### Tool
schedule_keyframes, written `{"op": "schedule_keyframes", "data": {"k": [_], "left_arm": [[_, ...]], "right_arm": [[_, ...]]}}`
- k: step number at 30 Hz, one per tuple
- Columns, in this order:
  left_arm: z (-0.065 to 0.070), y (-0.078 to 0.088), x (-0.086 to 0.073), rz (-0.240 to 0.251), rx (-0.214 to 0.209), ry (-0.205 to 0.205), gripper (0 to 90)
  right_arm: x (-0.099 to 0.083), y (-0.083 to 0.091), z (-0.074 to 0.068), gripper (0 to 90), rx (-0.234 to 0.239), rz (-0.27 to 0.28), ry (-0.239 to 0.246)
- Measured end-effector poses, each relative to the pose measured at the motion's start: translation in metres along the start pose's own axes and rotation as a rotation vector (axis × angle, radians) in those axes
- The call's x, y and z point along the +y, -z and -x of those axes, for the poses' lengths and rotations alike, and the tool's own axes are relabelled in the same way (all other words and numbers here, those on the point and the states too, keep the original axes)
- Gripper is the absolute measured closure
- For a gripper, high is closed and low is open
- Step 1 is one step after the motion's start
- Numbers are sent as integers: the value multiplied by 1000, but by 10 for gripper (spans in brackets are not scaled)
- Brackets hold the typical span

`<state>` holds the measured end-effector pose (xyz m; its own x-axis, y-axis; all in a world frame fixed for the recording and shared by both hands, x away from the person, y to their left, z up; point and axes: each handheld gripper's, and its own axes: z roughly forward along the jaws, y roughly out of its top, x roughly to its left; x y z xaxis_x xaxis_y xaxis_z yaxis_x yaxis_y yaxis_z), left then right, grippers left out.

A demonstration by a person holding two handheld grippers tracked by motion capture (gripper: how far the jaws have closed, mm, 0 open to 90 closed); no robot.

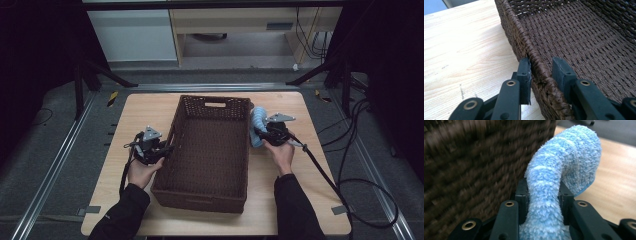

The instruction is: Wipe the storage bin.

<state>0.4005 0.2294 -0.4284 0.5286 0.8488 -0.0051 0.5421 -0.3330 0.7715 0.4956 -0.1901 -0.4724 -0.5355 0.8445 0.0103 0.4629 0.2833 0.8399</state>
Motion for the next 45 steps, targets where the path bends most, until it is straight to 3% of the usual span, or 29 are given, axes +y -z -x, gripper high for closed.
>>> {"op": "schedule_keyframes", "data": {"k": [3,5,10,16,23,29,30,32,37,38,40,42,45], "left_arm": [[0,0,0,0,0,-1,684],[0,0,0,0,1,-3,684],[0,0,-1,3,1,0,684],[1,0,0,2,5,-2,685],[1,0,0,-2,10,-8,685],[1,0,1,0,10,-6,685],[1,-1,1,2,10,-5,685],[1,-2,2,1,9,-5,684],[0,-5,4,1,9,-5,682],[0,-5,4,1,9,-5,682],[-1,-6,5,2,8,-5,679],[-1,-6,5,3,7,-7,677],[-1,-6,6,0,8,-8,655]], "right_arm": [[6,4,1,697,-1,25,13],[23,13,-1,699,1,72,41],[44,16,-5,701,-13,92,102],[33,5,-6,710,-10,33,141],[-1,-15,-5,710,2,-105,149],[-2,-14,-4,710,18,-100,132],[5,-6,-2,710,32,-40,100],[13,4,1,711,40,28,78],[35,22,-2,710,40,99,155],[35,22,-2,710,40,99,155],[40,20,-4,710,24,73,204],[38,19,-4,711,27,59,201],[21,9,-5,711,36,-18,191]]}}
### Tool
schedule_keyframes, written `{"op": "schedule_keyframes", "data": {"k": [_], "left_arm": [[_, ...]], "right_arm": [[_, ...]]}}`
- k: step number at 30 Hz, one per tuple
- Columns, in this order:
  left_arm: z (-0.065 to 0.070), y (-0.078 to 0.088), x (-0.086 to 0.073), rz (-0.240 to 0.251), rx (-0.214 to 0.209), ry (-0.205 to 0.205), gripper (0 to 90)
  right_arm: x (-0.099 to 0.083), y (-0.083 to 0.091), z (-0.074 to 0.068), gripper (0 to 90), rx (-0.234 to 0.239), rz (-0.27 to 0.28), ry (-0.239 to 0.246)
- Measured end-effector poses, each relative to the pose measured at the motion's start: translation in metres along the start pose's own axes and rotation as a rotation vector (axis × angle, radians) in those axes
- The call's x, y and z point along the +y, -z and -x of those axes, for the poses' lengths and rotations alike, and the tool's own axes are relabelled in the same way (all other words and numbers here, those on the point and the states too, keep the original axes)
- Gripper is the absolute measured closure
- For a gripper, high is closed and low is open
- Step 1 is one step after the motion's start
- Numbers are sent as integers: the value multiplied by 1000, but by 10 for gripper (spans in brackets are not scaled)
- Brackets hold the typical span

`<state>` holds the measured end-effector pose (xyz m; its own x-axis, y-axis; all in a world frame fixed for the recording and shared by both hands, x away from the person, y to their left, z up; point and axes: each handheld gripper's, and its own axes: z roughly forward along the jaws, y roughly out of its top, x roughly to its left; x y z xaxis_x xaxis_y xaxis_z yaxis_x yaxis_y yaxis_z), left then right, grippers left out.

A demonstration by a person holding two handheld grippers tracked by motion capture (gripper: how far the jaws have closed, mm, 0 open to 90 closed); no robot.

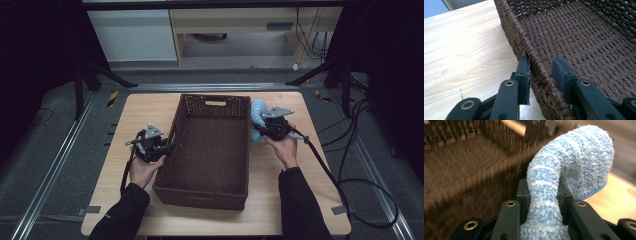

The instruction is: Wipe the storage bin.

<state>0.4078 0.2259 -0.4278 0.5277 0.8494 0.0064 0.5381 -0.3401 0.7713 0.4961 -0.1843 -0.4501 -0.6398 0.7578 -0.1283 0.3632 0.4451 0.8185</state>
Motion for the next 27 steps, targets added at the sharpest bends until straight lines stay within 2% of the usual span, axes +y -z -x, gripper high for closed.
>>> {"op": "schedule_keyframes", "data": {"k": [3,5,7,11,13,14,15,16,17,18,19,22,25,26,27], "left_arm": [[1,1,1,-7,29,-7,597],[1,5,1,6,37,2,511],[2,9,2,14,33,5,476],[6,15,2,9,35,-1,451],[9,18,1,1,35,-8,450],[9,19,0,-6,32,-7,450],[11,20,-2,-9,32,-6,458],[11,20,-2,-9,32,-6,458],[12,22,-5,-28,36,-13,459],[12,22,-5,-28,36,-13,462],[13,22,-8,-35,34,-15,474],[14,22,-13,-49,26,-5,528],[12,22,-16,-41,-13,20,568],[12,22,-16,-40,-24,24,616],[14,22,-16,-34,-13,22,625]], "right_arm": [[-9,-5,-2,711,10,-29,-4],[-24,-12,-7,711,24,-86,-10],[-30,-15,-10,710,29,-106,-22],[-25,-6,-10,709,40,-81,-30],[-18,7,-9,709,50,-24,-38],[-18,7,-9,709,50,-24,-38],[-10,20,-9,709,49,25,-27],[-10,20,-9,709,49,25,-27],[-1,32,-10,709,50,68,-17],[-1,32,-10,709,50,68,-17],[5,40,-13,709,54,80,-5],[6,42,-17,710,49,66,22],[0,39,-23,710,53,44,30],[-7,35,-25,710,56,15,29],[-9,34,-26,710,60,0,28]]}}
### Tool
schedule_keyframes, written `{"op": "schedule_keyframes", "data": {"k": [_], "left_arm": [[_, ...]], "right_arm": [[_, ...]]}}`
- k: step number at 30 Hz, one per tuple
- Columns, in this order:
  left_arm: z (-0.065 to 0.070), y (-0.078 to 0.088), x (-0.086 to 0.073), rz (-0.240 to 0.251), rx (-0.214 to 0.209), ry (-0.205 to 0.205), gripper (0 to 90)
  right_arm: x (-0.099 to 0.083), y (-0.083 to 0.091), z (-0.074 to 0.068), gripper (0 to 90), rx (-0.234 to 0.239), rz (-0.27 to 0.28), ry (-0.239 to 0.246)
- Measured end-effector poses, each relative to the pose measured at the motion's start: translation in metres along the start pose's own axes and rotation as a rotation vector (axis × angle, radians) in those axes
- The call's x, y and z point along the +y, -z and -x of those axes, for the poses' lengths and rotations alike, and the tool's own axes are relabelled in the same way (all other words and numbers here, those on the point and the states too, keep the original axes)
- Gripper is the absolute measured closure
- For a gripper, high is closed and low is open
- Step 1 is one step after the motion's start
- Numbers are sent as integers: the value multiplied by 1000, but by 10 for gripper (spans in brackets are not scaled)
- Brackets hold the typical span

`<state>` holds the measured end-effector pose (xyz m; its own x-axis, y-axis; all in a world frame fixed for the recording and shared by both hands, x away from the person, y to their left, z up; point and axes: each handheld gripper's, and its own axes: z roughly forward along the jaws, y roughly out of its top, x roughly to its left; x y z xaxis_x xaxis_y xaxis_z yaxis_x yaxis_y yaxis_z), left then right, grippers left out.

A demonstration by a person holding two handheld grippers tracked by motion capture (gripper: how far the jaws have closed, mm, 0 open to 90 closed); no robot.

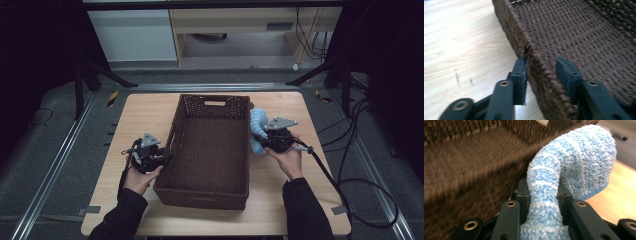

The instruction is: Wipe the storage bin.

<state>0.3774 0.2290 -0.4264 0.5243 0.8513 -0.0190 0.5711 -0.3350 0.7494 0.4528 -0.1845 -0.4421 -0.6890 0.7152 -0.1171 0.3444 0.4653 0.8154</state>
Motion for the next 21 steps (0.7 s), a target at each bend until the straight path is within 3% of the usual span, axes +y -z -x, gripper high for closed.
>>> {"op": "schedule_keyframes", "data": {"k": [6,12,13,16,17,19,21], "left_arm": [[3,0,0,18,33,2,669],[2,-1,0,25,35,5,676],[2,-1,0,29,33,10,677],[-1,-5,3,32,30,19,677],[-1,-5,3,32,30,19,677],[-1,-10,7,33,37,18,677],[-1,-11,8,33,38,17,677]], "right_arm": [[-22,-14,-7,710,18,-65,-5],[-32,-24,-8,709,24,-106,-40],[-30,-23,-8,709,24,-103,-43],[-19,-7,-3,709,18,-21,-66],[-19,-7,-3,709,18,-21,-66],[-5,10,-3,709,8,51,-45],[0,15,-4,709,4,68,-35]]}}
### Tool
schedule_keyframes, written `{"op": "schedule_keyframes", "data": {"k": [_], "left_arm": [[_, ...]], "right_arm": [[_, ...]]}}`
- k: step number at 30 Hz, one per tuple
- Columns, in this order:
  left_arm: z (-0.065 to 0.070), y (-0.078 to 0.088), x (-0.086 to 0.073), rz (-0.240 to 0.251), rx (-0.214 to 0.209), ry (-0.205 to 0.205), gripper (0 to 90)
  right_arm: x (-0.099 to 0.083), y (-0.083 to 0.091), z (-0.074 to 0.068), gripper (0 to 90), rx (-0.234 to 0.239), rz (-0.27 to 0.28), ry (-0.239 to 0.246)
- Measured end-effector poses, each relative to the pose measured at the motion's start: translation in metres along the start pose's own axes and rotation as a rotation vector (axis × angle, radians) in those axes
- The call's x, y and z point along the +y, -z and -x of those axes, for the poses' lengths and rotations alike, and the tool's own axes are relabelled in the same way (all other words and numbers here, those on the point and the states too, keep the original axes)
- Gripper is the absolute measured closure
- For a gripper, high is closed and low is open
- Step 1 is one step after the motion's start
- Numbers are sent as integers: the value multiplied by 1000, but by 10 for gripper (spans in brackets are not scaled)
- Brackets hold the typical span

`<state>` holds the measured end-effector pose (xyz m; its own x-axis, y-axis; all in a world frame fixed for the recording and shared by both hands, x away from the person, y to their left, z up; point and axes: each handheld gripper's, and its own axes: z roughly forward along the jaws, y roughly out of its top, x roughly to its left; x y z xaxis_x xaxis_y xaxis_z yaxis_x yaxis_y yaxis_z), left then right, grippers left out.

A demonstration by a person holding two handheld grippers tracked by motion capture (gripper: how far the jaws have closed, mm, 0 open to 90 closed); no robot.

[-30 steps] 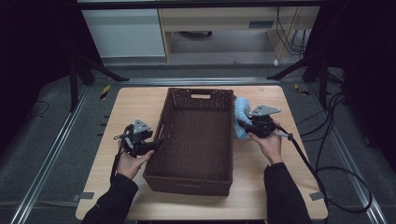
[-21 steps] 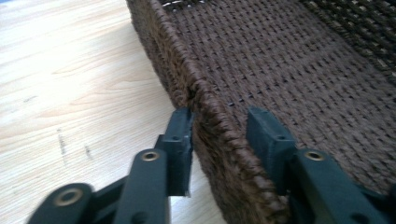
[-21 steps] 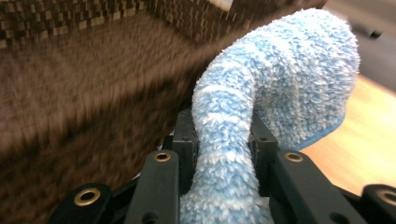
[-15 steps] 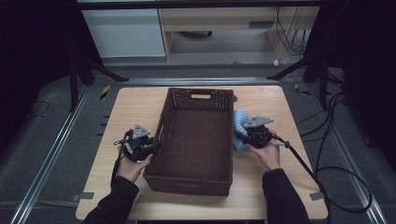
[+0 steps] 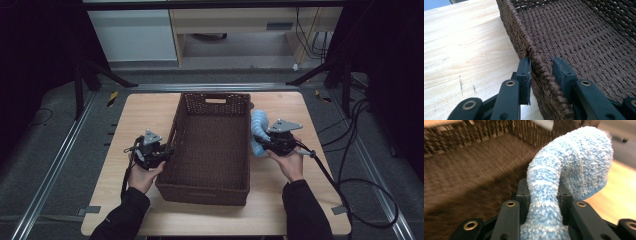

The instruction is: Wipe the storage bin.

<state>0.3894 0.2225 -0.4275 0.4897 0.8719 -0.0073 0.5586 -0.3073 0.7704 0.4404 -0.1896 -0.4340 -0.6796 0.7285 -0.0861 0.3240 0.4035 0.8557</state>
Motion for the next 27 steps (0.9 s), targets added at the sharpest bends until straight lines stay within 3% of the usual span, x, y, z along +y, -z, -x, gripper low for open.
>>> {"op": "schedule_keyframes", "data": {"k": [3,9,10,13,14,17,19,22,23,27], "left_arm": [[-4,-4,3,1,-10,0,676],[-5,-5,4,4,-20,0,669],[-5,-5,4,4,-22,5,655],[-6,-4,4,5,-7,10,614],[-7,-3,4,6,1,19,534],[-8,1,4,13,-7,22,493],[-7,5,4,18,-11,22,459],[-2,10,2,10,-8,1,476],[1,13,0,3,-5,-16,481],[3,17,-4,-11,-7,-22,494]], "right_arm": [[4,3,-5,709,-10,-8,37],[-10,-6,-7,710,1,-72,34],[-19,-11,-8,710,11,-107,29],[-25,-15,-9,709,13,-135,32],[-33,-20,-9,710,15,-171,23],[-39,-24,-10,709,21,-192,7],[-40,-23,-12,709,23,-190,-6],[-36,-17,-14,709,31,-166,-17],[-28,-5,-16,709,31,-115,-12],[-17,13,-22,709,27,-48,8]]}}
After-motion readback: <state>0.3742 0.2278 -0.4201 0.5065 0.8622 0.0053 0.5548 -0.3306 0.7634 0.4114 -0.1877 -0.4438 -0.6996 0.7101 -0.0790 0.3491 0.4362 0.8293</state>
